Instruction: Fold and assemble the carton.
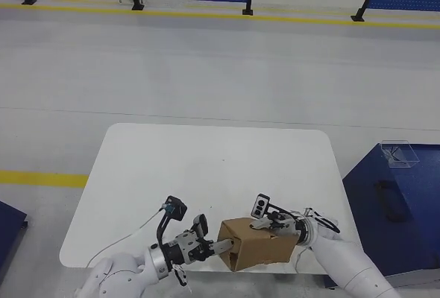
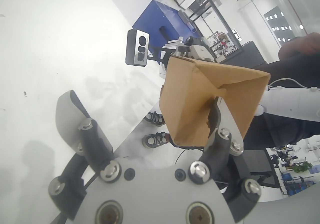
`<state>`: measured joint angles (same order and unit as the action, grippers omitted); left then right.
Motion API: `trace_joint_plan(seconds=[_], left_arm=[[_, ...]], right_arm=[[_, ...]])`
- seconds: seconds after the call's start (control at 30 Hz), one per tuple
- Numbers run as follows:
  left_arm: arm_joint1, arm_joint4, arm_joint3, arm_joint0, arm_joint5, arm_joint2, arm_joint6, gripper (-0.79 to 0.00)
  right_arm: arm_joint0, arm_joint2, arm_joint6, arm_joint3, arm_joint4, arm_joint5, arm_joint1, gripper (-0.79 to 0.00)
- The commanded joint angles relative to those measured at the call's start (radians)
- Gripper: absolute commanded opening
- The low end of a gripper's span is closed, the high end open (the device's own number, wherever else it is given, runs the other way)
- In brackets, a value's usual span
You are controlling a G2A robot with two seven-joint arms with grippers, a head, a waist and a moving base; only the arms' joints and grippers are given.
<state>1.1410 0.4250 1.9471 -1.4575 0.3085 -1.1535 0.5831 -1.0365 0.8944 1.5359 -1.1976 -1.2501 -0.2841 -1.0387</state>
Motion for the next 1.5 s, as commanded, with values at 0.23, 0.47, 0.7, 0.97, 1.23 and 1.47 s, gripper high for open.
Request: trace_joint_plan(seconds=[0.23,0.47,0.7,0.97,1.23,1.47], left_arm=[[0.009,0.034,-0.034,0.044,-0.015,0.064,-0.016,0.000],[0.004,-0.014,-0.020,0.031,-0.008,0.019,-0.043,0.000],[-0.015,-0.160,-0.013,-0.014,0.025,-0.142,-0.049,0.000],[-0.021,-0.277,-0.021,-0.050,0.082,-0.194,-0.043,0.000],[-0.021,-0.277,-0.021,-0.050,0.082,-0.194,-0.043,0.000],[-0.021,-0.277,-0.021,-0.050,0.082,-0.194,-0.043,0.000]], right_arm=[[0.016,-0.028,0.000,0.023,-0.011,0.000,-0.009,-0.785],[0.034,-0.015,0.000,0.058,-0.045,0.000,-0.006,-0.785],[0.048,0.011,-0.013,0.094,-0.078,-0.013,0.008,-0.785],[0.055,0.021,-0.028,0.104,-0.082,-0.028,0.011,-0.785],[0.051,0.096,-0.245,0.010,-0.257,-0.233,0.019,-0.785],[0.018,0.243,-0.940,-0.063,-0.696,-0.649,0.046,-0.785]])
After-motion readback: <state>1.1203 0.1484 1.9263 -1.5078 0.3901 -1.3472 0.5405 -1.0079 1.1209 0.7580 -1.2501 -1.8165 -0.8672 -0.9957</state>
